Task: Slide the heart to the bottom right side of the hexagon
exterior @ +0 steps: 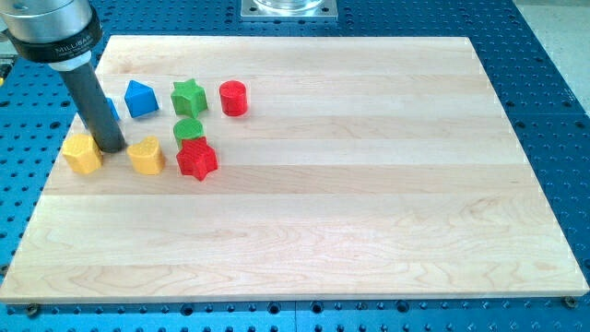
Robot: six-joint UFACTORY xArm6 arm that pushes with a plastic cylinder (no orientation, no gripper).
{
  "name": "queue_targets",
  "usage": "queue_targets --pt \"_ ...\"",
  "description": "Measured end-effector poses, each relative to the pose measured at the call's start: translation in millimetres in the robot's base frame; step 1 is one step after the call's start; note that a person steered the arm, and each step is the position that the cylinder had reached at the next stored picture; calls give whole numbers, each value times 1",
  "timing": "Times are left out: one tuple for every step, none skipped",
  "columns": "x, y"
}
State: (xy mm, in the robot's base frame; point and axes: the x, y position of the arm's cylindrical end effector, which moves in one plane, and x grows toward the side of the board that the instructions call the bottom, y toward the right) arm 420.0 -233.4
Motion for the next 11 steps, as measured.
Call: queue_targets --pt "-6 51" --pt "-6 83" --pt "-6 87" --pt "-6 84" --pt "3 79" --pt "18 76" --pt "22 55" --pt "17 52" --pt "17 50" --pt "17 47" --pt "26 36"
